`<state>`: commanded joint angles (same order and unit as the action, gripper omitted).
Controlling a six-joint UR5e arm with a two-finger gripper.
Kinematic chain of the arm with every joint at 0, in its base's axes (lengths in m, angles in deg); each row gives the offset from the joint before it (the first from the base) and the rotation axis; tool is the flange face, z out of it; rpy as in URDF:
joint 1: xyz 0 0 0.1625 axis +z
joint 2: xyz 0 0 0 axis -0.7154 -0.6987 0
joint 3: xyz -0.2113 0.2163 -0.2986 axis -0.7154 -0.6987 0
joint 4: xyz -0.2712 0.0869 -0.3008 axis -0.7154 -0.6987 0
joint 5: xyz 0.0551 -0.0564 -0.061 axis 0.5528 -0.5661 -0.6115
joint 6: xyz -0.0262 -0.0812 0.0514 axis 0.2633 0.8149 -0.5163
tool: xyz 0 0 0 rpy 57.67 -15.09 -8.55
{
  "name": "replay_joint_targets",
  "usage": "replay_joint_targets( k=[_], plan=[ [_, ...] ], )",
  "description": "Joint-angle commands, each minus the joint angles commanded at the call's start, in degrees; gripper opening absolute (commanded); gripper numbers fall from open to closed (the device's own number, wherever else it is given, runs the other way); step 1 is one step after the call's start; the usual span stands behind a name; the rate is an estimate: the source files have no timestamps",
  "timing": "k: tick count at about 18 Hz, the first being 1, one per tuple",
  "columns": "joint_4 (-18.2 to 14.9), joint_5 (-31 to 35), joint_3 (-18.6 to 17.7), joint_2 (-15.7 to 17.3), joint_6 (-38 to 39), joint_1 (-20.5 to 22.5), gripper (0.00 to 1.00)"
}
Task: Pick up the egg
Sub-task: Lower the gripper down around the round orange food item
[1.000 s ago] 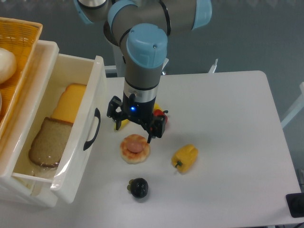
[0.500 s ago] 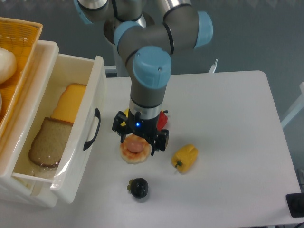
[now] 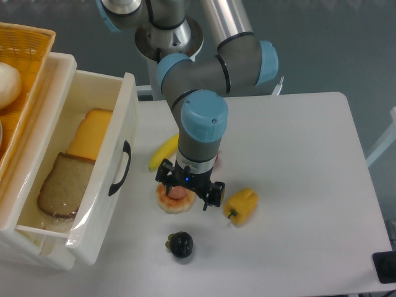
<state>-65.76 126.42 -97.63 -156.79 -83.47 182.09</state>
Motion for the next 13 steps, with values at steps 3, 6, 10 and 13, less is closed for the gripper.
replay_joint_targets(
  k=[3, 6, 10, 13],
  plan=[
    [-0.2, 0.2, -0.6, -0.1, -6.4, 0.1, 1.00],
    [-0.2, 0.2, -2.6, -0.2, -13.8, 0.1, 1.00],
    [-0.2, 0.1, -3.9, -1.4, -23.3, 0.1, 1.00],
    [0.1, -0.1, -3.5, -3.2, -28.1, -0.3, 1.00]
  ],
)
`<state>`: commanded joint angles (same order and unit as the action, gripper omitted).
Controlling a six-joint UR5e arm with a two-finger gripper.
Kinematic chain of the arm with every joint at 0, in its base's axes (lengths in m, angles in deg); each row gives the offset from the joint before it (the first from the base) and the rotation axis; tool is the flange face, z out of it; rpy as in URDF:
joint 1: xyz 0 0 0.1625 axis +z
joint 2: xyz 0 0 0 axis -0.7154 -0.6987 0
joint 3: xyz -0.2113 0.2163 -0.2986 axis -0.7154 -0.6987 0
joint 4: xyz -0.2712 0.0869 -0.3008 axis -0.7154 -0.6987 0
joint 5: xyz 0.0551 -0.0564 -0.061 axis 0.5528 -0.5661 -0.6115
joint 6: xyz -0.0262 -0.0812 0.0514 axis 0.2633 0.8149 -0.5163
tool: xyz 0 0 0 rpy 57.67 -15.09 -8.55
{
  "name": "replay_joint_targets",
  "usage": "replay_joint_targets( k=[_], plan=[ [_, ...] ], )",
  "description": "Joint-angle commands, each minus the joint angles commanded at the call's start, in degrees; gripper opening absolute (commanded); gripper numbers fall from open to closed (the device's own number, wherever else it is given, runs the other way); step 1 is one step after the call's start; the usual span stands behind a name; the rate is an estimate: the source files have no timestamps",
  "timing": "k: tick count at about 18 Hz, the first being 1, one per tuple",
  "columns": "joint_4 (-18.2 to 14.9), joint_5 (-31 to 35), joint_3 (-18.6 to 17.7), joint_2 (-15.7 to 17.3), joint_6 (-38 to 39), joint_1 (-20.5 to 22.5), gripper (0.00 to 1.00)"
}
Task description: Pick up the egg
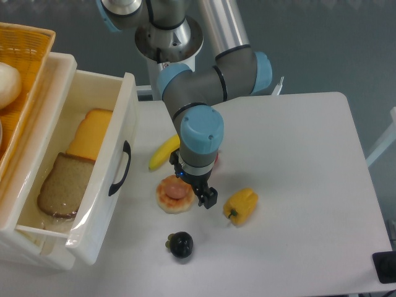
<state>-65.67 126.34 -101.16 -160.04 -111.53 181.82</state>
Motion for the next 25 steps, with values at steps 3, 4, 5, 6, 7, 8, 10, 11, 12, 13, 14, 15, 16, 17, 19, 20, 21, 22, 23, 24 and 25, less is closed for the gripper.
replay_joint_targets(
  k=[3, 4, 5, 6, 7, 8, 10, 11, 12, 13, 14, 15, 16, 17, 19, 20, 21, 22, 23, 24, 25],
  plan=[
    [0.0, -1.1, 0.3, 0.0, -6.5, -0.1, 1.00],
    [0.0, -1.1, 0.4, -0.3, -6.9, -0.2, 1.00],
    [0.1, -1.2, 0.4, -0.8, -7.0, -0.2, 1.00],
    [0.2, -1.2, 0.5, -1.1, -7.1, -0.3, 1.00],
    [0.3, -1.2, 0.5, -1.8, -7.3, -1.0, 1.00],
    [0.4, -1.3, 0.5, -2.4, -7.4, -1.3, 1.00],
    [0.4, -2.5, 0.4, -2.9, -8.0, -1.6, 1.00],
    [0.4, -3.2, 0.0, -2.8, -8.5, -1.7, 1.00],
    [0.4, -3.6, -0.4, -2.8, -8.8, -1.8, 1.00],
    [0.4, -3.6, -0.9, -2.8, -8.8, -2.0, 1.00],
    [0.4, -3.6, -1.0, -2.6, -8.9, -2.1, 1.00],
    [0.4, -3.7, -1.1, -2.5, -9.2, -2.0, 1.00],
    [0.3, -3.7, -1.4, -2.4, -10.2, -1.8, 1.00],
    [0.3, -3.7, -1.5, -2.4, -11.0, -1.8, 1.00],
    [0.3, -3.7, -1.6, -2.4, -11.2, -1.7, 1.00],
    [0.3, -3.7, -1.6, -2.4, -11.3, -1.8, 1.00],
    [0.3, -3.7, -1.6, -2.3, -11.4, -1.7, 1.00],
    [0.3, -3.7, -1.7, -2.4, -12.3, -1.5, 1.00],
    [0.3, -3.7, -2.1, -2.4, -13.5, -1.3, 1.00],
    [0.3, -3.7, -2.5, -2.3, -13.9, -1.2, 1.00],
    [0.3, -3.7, -2.8, -2.3, -14.0, -1.2, 1.00]
  ],
)
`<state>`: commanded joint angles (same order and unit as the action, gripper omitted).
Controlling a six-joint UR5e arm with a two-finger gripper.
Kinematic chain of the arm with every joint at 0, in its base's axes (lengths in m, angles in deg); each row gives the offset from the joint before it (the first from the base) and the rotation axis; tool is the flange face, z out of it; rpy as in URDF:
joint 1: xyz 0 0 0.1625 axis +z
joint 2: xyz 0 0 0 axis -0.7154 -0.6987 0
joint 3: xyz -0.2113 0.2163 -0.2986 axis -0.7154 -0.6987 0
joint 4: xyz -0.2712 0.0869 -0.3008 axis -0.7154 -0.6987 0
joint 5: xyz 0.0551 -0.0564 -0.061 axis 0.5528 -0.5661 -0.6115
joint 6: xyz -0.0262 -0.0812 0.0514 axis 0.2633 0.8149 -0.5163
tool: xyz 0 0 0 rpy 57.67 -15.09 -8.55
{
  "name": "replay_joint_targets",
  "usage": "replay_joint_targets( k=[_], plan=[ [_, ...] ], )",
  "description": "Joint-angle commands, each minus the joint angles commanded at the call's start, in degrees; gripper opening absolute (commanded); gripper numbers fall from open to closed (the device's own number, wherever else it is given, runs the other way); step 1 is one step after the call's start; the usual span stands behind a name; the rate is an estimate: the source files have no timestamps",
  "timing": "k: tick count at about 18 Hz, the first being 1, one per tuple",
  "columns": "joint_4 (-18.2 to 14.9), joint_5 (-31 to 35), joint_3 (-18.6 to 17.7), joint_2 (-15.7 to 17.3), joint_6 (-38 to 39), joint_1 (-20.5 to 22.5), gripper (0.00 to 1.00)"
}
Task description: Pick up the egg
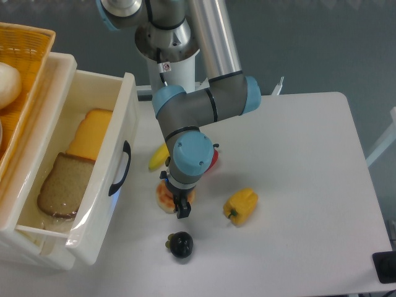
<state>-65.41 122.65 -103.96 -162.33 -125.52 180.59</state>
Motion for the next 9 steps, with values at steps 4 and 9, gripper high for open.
replay_joint_targets(
  k=[4, 9],
  plan=[
    [-0.1, -0.4, -1.3, 0.7, -1.4, 0.5, 1.00],
    [-0.1, -0.9, -1.8, 1.6, -2.3, 1.2, 0.86]
  ],
)
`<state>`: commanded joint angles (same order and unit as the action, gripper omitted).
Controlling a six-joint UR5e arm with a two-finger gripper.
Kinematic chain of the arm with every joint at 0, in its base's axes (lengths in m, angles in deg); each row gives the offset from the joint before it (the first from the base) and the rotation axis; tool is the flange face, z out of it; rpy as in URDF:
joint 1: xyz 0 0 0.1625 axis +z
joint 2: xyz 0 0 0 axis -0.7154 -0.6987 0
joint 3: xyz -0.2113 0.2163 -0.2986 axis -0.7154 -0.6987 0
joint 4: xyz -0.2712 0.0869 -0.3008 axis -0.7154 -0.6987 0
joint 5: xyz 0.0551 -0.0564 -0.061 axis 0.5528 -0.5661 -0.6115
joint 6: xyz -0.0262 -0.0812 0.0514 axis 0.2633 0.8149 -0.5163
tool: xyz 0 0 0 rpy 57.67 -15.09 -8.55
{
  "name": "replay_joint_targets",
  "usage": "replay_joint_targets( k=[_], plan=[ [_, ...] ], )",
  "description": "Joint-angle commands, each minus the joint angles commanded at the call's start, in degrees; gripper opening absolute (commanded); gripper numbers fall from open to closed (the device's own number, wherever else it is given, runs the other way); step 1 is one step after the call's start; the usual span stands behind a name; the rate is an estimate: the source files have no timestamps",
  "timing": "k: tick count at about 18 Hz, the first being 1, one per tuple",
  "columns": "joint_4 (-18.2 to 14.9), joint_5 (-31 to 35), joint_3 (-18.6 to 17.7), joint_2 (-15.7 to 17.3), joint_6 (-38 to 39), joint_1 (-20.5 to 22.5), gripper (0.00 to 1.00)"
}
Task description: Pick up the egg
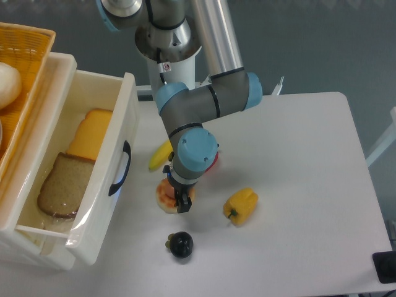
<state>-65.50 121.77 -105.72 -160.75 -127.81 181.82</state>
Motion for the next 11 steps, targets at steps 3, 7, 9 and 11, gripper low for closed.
replay_joint_targets(
  k=[3, 7, 9, 11],
  plan=[
    [0.0, 0.0, 0.0, 0.1, 0.6, -0.1, 0.66],
    [0.0, 0.2, 0.4, 0.2, 2.3, -0.5, 0.57],
    [-0.1, 0.2, 0.4, 0.3, 2.6, -0.5, 0.50],
    [-0.1, 0.4, 0.4, 0.3, 2.6, -0.5, 0.38]
  ],
)
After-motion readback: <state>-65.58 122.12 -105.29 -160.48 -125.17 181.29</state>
